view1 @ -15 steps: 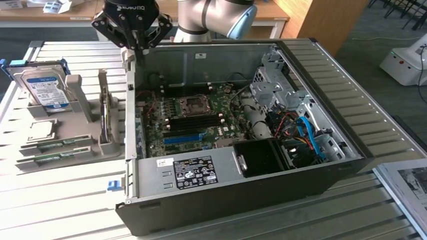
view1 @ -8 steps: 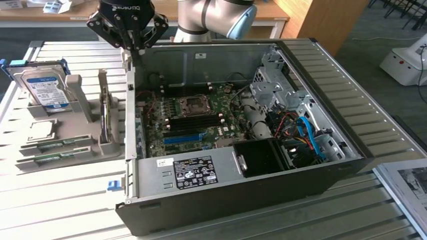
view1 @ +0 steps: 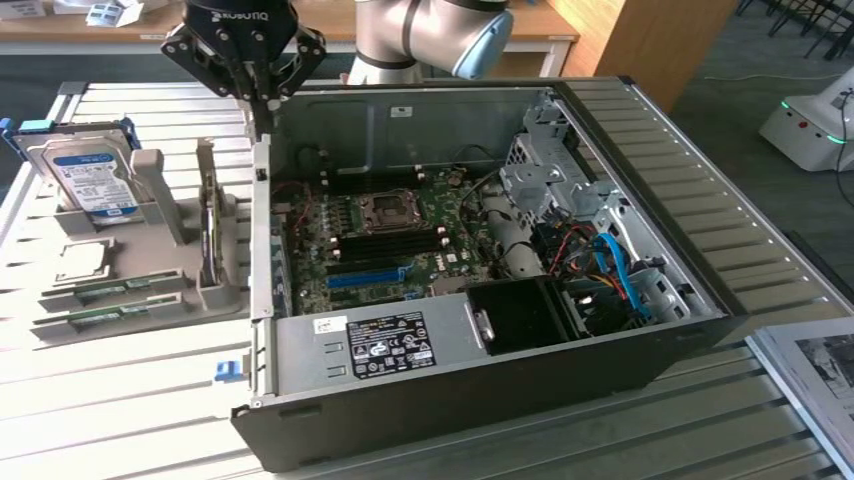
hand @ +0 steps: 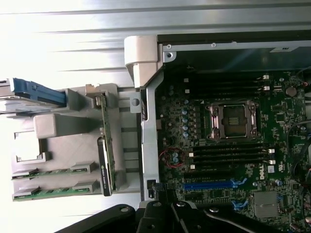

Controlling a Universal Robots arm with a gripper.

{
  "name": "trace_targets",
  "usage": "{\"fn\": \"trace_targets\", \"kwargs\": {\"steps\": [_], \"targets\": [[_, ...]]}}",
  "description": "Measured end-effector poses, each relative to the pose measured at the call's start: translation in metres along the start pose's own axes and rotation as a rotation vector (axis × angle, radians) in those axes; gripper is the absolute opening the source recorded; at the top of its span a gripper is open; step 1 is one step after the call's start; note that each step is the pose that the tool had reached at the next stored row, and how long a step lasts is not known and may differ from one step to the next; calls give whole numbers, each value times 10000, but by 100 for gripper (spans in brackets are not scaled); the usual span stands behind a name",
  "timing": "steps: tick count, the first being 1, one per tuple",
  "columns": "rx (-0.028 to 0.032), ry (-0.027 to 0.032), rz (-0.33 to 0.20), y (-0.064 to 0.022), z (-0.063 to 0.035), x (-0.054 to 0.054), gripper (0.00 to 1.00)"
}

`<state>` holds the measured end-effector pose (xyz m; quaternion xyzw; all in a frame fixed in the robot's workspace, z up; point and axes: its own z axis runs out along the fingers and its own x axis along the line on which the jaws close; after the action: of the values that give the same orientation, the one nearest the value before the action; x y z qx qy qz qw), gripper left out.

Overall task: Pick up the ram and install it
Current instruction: 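Reach for the ram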

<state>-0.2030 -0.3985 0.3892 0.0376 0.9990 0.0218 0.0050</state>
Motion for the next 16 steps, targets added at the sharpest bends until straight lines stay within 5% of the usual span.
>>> {"fn": "trace_targets", "kwargs": {"steps": [16], "targets": [[0, 4, 1, -10, 8, 130, 10]]}}
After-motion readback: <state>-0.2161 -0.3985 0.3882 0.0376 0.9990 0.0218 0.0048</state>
